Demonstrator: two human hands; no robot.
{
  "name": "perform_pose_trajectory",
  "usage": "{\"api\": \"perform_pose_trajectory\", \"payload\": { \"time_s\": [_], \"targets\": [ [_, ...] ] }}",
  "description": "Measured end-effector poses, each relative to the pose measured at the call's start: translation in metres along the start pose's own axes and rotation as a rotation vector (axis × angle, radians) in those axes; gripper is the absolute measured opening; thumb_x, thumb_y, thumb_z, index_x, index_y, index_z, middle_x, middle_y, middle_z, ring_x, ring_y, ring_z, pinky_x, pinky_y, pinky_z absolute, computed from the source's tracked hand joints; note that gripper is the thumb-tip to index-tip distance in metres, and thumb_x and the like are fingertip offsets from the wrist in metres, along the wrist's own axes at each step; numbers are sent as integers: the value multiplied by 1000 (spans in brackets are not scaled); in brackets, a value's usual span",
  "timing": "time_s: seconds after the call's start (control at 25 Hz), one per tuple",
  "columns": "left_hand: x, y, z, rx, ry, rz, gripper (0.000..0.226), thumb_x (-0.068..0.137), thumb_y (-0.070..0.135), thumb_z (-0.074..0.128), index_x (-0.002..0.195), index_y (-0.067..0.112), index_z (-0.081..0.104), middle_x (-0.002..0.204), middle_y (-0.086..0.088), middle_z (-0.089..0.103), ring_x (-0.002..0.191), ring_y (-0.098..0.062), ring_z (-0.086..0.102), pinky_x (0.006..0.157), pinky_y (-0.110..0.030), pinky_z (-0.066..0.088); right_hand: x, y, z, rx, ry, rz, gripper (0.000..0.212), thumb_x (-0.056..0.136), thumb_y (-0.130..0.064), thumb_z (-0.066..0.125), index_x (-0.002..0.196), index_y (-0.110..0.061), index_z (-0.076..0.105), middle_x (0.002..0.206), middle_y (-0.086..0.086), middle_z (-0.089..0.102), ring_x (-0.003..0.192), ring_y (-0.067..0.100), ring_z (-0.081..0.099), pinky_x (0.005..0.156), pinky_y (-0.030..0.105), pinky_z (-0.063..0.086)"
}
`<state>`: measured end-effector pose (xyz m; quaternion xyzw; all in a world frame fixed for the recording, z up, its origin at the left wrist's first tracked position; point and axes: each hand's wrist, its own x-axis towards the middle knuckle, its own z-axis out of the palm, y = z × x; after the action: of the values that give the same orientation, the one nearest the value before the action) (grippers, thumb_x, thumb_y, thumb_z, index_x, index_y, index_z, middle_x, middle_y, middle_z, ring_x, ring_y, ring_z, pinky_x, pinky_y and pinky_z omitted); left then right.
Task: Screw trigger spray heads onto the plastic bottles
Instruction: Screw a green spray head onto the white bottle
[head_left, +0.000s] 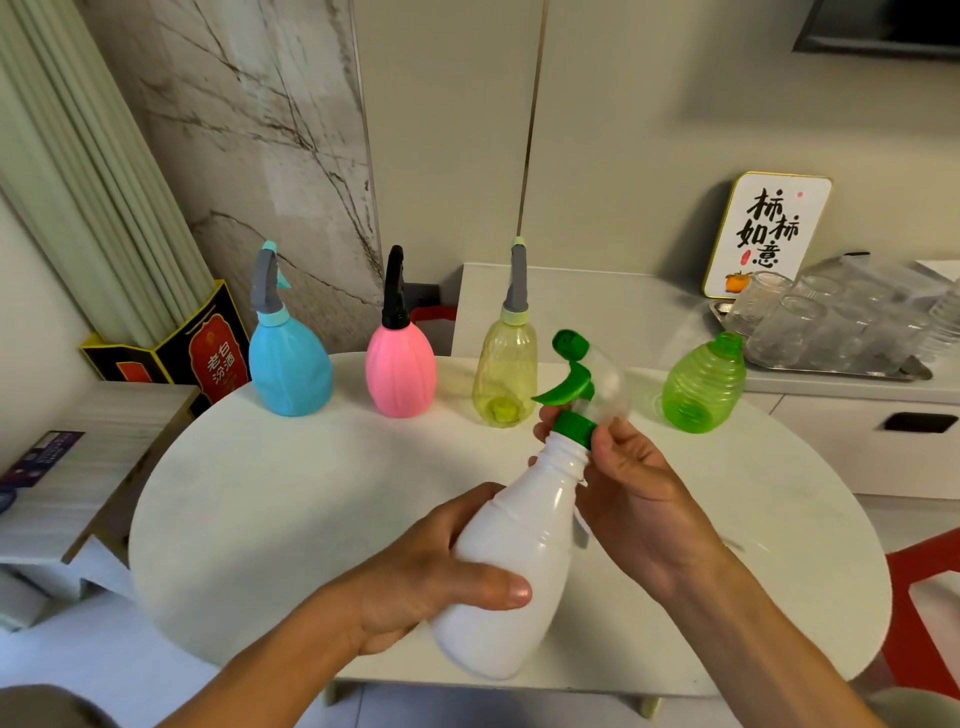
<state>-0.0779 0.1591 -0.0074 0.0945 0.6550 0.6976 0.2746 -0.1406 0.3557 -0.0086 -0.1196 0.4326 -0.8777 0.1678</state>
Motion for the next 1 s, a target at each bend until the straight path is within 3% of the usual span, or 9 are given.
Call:
{"api": "perform_pose_trajectory", "payload": {
  "time_s": [0.12, 0.24, 0.36, 0.44, 0.52, 0.68, 0.8, 1.0],
  "targets": [
    [1, -2, 8, 22, 84, 31, 52, 55, 36, 81, 99, 56, 63, 98, 12, 71, 94, -11, 68, 80, -34, 59, 1, -6, 1, -59, 28, -19, 54, 64, -33, 91, 112, -13, 74, 108, 10, 75, 98, 20, 70, 84, 35, 56],
    [-2, 2, 3, -111, -100, -38, 62, 56, 31, 80, 115, 41, 64, 106, -2, 70, 99, -22, 66, 83, -40, 54, -3, -9, 4, 45, -147, 14, 42, 80, -28, 80, 117, -11, 70, 109, 12, 73, 105, 25, 67, 100, 47, 50],
    [-5, 6, -4, -218, -248, -166, 102, 48, 41, 89, 136, 13, 45, 119, -22, 55, 107, -37, 55, 90, -45, 48, -6, -9, 8, 178, -304, 55, 48, 91, -22, 68, 135, -8, 58, 123, 16, 69, 118, 32, 62, 104, 56, 43],
    [-6, 7, -7, -255, -316, -169, 113, 49, 42, 89, 140, 1, 38, 121, -26, 51, 102, -39, 55, 89, -43, 48, -6, -11, 11, 239, -362, 65, 51, 92, -19, 67, 139, -7, 52, 122, 16, 68, 119, 33, 61, 106, 57, 41],
    [-6, 9, -7, -263, -295, -123, 104, 51, 41, 89, 135, 0, 44, 119, -27, 53, 99, -40, 58, 88, -44, 48, -6, -15, 11, 190, -309, 43, 49, 87, -21, 72, 132, -7, 58, 111, 13, 71, 111, 30, 64, 103, 53, 45],
    [-2, 4, -3, -162, -76, -54, 91, 43, 48, 93, 123, 16, 62, 115, -26, 64, 102, -40, 62, 89, -51, 48, -6, -20, 10, 21, -124, -17, 52, 76, -31, 83, 120, -10, 67, 96, 11, 71, 95, 27, 65, 94, 43, 50],
    [0, 4, 1, -152, -19, 14, 59, 52, 37, 85, 109, 28, 71, 104, -13, 71, 96, -30, 67, 80, -43, 54, -6, -20, 16, -15, -61, -52, 52, 72, -34, 86, 114, -9, 69, 93, 11, 71, 89, 25, 64, 87, 36, 51],
    [2, 4, 5, -122, 5, 51, 43, 59, 33, 75, 101, 42, 71, 97, 3, 74, 92, -18, 70, 75, -33, 56, -7, -24, 23, -34, -10, -80, 57, 64, -34, 90, 110, -7, 71, 91, 14, 71, 83, 23, 66, 77, 31, 54]
  ]
}}
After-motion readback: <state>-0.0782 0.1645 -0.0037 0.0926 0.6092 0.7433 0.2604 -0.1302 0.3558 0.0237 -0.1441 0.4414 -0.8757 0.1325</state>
